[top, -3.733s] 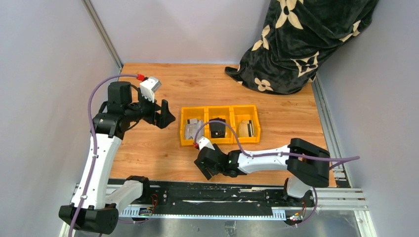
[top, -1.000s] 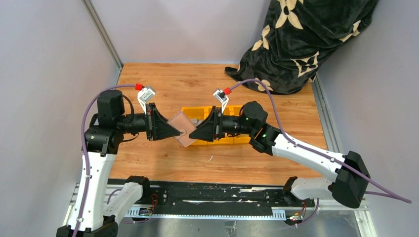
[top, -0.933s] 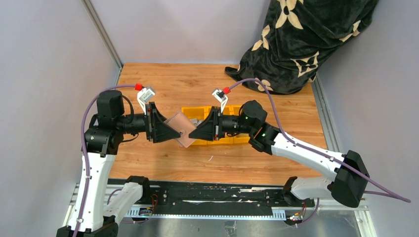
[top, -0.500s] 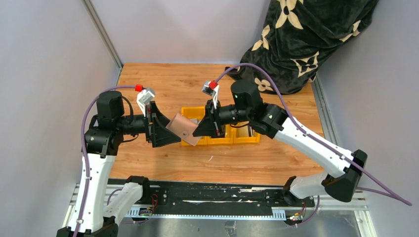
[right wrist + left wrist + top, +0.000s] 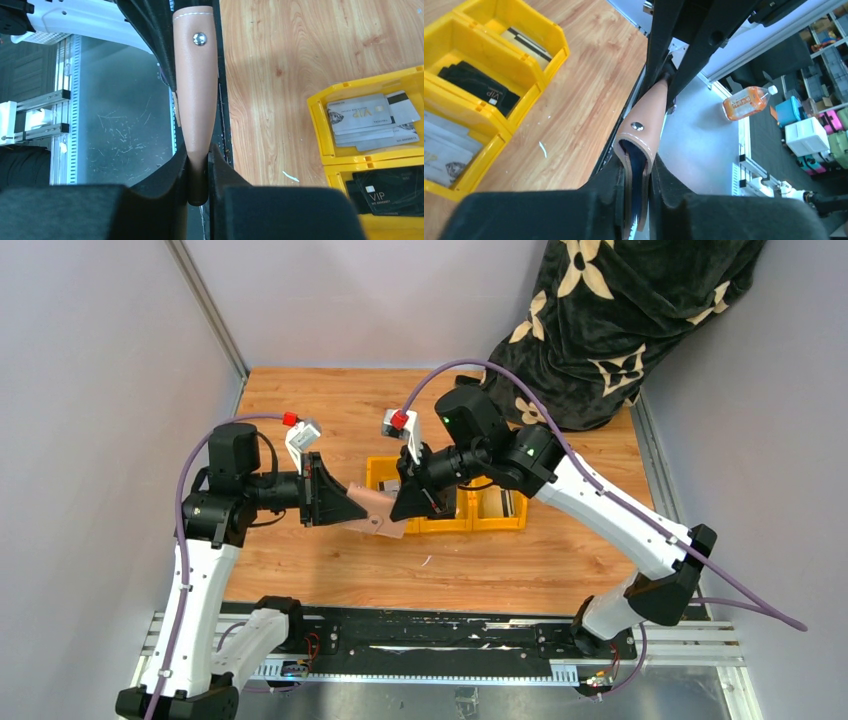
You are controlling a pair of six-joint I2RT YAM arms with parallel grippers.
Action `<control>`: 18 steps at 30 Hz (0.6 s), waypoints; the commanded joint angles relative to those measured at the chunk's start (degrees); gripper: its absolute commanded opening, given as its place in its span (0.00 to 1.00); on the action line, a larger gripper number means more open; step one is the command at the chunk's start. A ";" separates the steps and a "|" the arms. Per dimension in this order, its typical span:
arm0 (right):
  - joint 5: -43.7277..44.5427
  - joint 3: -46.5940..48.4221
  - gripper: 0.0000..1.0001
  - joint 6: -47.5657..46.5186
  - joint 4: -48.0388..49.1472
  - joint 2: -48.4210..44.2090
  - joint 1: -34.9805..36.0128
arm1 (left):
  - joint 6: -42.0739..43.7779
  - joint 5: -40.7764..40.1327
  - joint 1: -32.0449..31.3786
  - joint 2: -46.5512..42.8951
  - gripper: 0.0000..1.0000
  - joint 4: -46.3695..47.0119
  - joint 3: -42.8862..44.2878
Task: Take the credit cards out of the card holder
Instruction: Open the card holder.
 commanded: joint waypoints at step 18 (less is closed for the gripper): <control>50.75 -22.11 0.75 25.95 32.56 -16.39 11.12 | -22.51 -28.17 -0.04 -3.66 0.00 23.91 -5.80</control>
